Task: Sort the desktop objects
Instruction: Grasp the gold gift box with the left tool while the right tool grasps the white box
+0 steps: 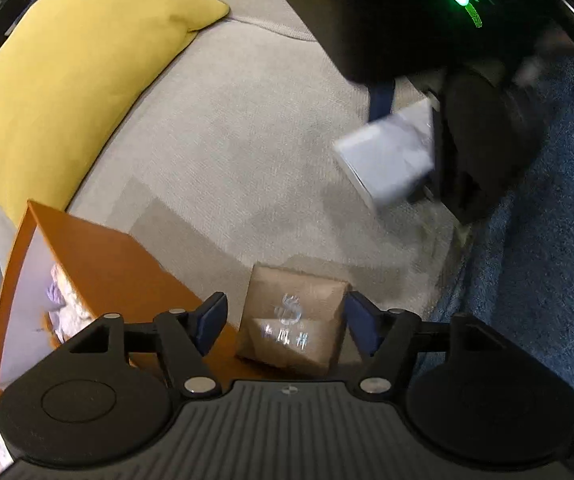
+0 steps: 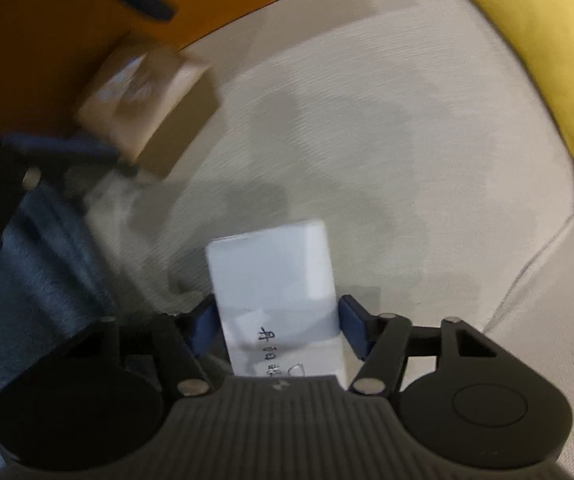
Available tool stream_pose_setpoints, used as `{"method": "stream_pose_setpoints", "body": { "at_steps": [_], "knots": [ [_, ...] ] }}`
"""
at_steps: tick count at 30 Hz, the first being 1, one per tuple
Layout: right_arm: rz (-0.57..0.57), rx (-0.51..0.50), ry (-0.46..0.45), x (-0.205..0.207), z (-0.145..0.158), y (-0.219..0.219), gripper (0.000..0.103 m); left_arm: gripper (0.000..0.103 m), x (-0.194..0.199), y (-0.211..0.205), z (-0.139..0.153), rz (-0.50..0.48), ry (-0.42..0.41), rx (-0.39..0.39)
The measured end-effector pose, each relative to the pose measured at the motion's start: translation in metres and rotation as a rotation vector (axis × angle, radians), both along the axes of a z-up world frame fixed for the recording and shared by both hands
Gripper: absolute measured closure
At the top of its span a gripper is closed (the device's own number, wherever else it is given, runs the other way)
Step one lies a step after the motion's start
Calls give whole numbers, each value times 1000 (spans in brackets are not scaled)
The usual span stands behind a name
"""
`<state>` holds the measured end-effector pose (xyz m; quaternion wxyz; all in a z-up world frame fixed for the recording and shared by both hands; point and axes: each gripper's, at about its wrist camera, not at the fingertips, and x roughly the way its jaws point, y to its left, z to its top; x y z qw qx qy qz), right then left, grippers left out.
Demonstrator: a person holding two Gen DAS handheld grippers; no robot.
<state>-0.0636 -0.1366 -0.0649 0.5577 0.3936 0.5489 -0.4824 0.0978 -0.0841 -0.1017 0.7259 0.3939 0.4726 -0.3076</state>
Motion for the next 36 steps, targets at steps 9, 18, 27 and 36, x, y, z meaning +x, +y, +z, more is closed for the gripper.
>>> {"method": "stream_pose_setpoints", "body": {
  "at_steps": [9, 18, 27, 36],
  "knots": [
    [-277, -163, -14, -61, 11, 9, 41, 35, 26, -2, -4, 68, 34, -83],
    [-347, -223, -51, -68, 24, 18, 35, 57, 48, -14, -10, 180, 53, -158],
    [-349, -224, -43, -60, 49, 15, 33, 35, 42, 2, 33, 67, 64, -193],
    [-301, -119, -35, -70, 34, 36, 29, 30, 18, -11, 2, -132, 81, 39]
  ]
}}
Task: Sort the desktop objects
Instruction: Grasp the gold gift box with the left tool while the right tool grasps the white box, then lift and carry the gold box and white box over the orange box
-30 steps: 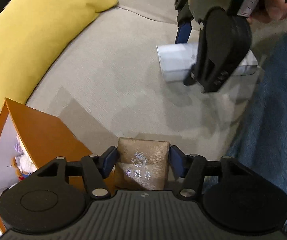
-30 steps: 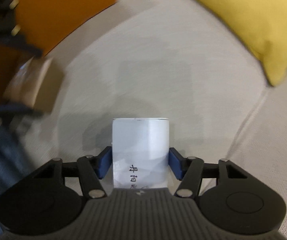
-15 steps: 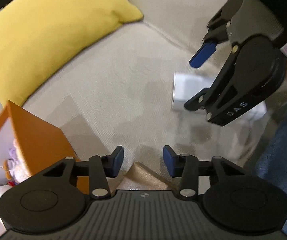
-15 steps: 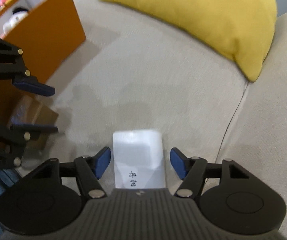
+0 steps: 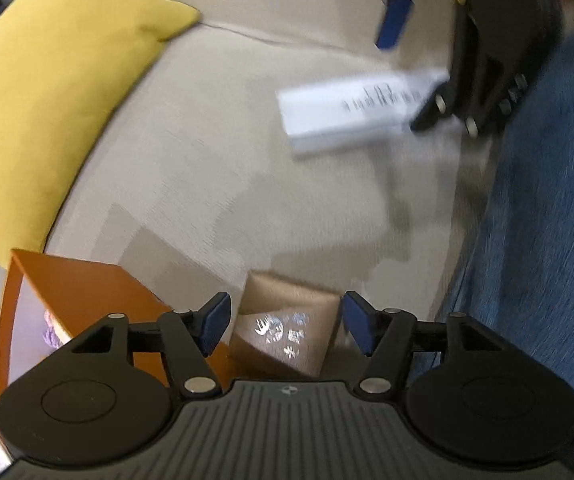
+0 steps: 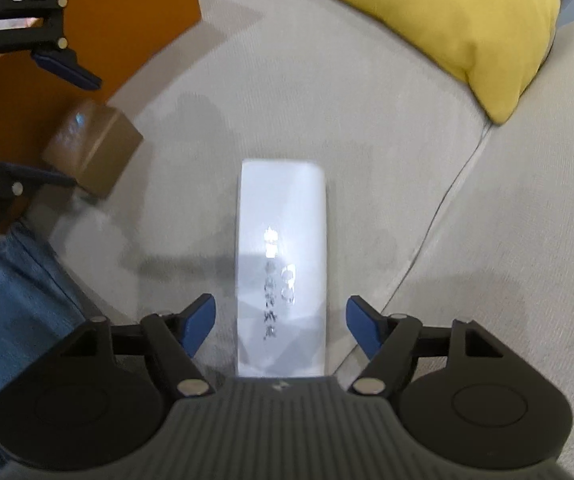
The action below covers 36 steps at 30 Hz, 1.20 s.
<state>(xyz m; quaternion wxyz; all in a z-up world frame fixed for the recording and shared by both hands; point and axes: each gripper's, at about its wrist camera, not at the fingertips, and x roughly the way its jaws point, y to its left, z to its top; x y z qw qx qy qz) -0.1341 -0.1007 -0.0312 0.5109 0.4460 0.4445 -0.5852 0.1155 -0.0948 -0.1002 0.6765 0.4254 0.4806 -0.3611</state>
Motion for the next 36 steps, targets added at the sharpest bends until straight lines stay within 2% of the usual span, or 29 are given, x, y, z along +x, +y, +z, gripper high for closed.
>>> {"method": "stream_pose_setpoints", "body": {
  "at_steps": [7, 9, 12, 17, 19, 21, 27, 36],
  "knots": [
    [-15, 18, -42, -8, -11, -6, 29, 26, -3, -1, -20, -92, -8, 101],
    [-25, 16, -55, -11, -14, -12, 29, 26, 0, -3, -26, -90, 11, 116],
    [-46, 25, -89, -10, -23, -17, 29, 26, 7, -5, -32, -82, 33, 122],
    [-61, 30, -87, -11, -30, -19, 30, 28, 13, -5, -34, -67, 59, 109],
    [-80, 29, -89, -14, -32, -19, 36, 28, 12, -4, -34, -61, 52, 105],
    [-112, 24, -103, -18, -35, -19, 37, 29, 11, -2, -33, -42, 44, 97],
    [-111, -3, -69, -10, -28, -21, 40, 29, 2, 9, -13, 29, 14, 4],
    [-62, -98, -39, 19, 1, -22, 41, 29, -11, 37, 61, 144, -47, -191]
  ]
}}
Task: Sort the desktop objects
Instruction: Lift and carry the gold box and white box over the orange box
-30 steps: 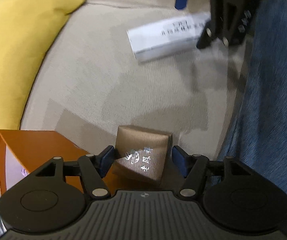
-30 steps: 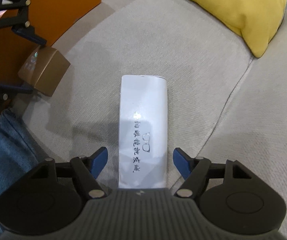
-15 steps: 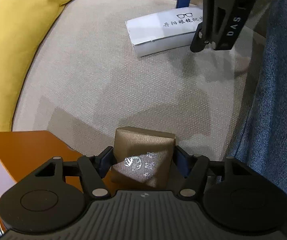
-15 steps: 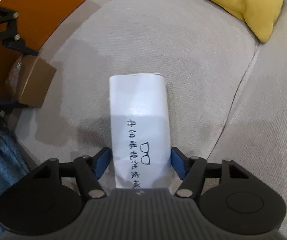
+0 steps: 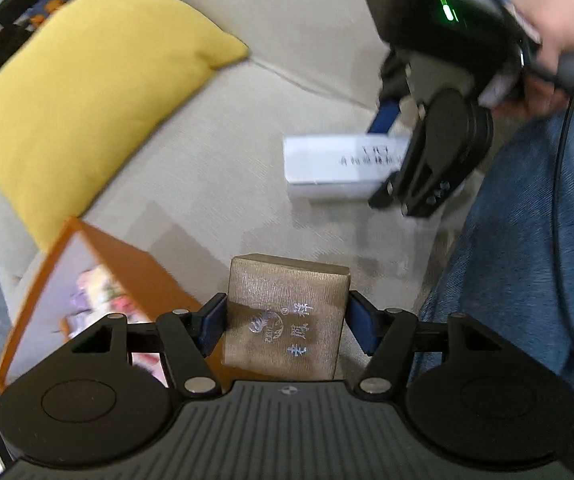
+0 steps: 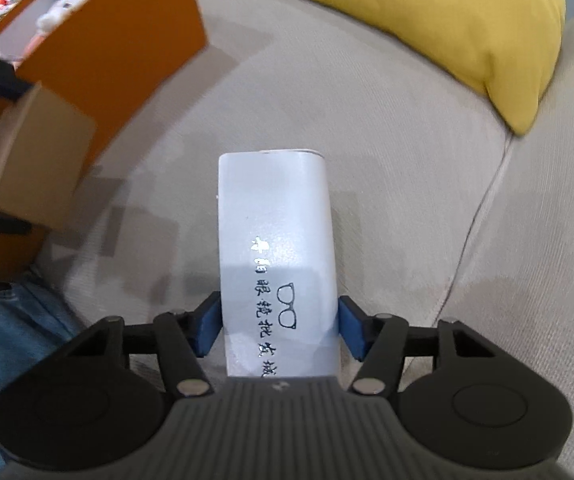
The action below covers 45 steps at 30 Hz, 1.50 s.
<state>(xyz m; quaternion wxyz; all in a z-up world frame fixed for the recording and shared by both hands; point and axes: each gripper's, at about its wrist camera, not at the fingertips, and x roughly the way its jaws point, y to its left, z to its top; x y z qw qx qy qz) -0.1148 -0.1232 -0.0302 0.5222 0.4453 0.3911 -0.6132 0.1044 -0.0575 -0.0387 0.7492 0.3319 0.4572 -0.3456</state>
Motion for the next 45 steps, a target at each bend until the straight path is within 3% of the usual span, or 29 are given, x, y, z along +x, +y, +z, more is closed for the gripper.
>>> {"method": "stream_pose_setpoints", "body": {
  "at_steps": [7, 14, 21, 27, 37, 45],
  "knots": [
    [10, -80, 53, 18, 29, 4, 41, 30, -17, 40, 47, 80, -64, -84],
    [25, -157, 107, 47, 71, 14, 41, 30, -28, 86, 72, 152, -128, -128],
    [166, -224, 170, 97, 126, -11, 41, 30, -34, 139, 79, 241, -175, -109],
    [318, -268, 168, 153, 160, -38, 41, 30, -36, 182, 88, 329, -200, -120],
    [539, -243, 76, 225, 148, -97, 41, 30, -40, 246, 83, 430, -197, -181],
    [678, -84, 26, 252, 102, -116, 41, 30, -37, 265, 72, 438, -171, -232]
  ]
}}
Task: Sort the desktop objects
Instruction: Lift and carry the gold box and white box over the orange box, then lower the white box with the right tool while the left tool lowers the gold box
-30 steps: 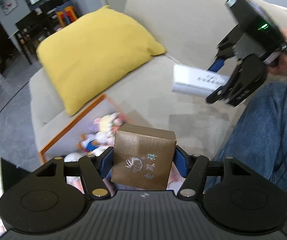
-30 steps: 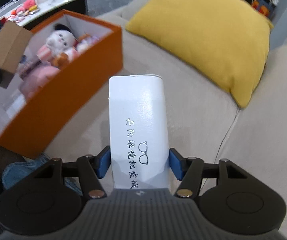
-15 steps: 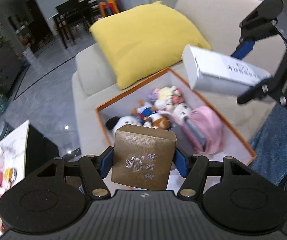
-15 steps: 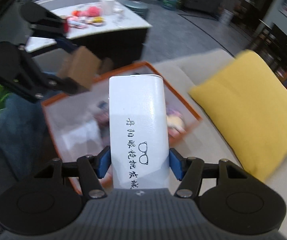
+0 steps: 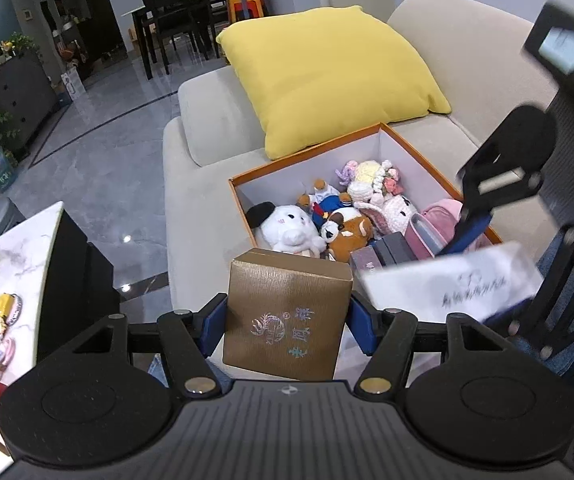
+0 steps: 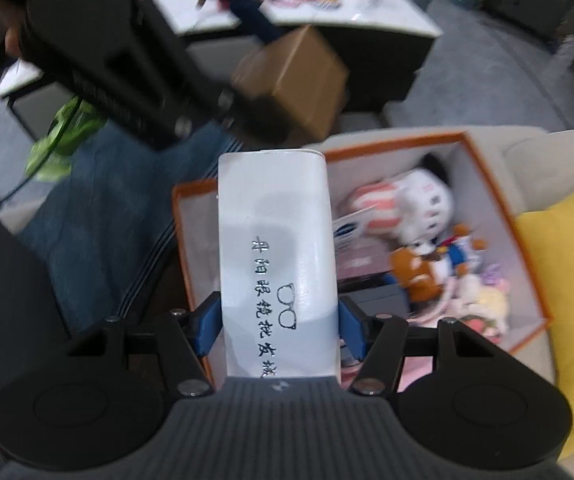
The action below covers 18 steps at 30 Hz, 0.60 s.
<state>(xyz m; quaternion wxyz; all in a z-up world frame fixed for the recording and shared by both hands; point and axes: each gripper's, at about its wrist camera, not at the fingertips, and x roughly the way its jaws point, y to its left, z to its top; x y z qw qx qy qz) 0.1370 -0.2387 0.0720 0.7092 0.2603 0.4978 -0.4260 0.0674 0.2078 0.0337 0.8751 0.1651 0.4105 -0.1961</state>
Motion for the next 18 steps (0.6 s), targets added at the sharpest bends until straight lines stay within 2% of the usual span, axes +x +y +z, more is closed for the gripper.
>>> {"method": "stream_pose_setpoints", "body": {
  "at_steps": [8, 18],
  "knots": [
    [77, 155, 9, 7, -38, -17, 41, 30, 2, -2, -15, -50, 30, -41],
    [141, 325, 7, 6, -63, -42, 40, 30, 5, -2, -25, -64, 49, -78]
  ]
}}
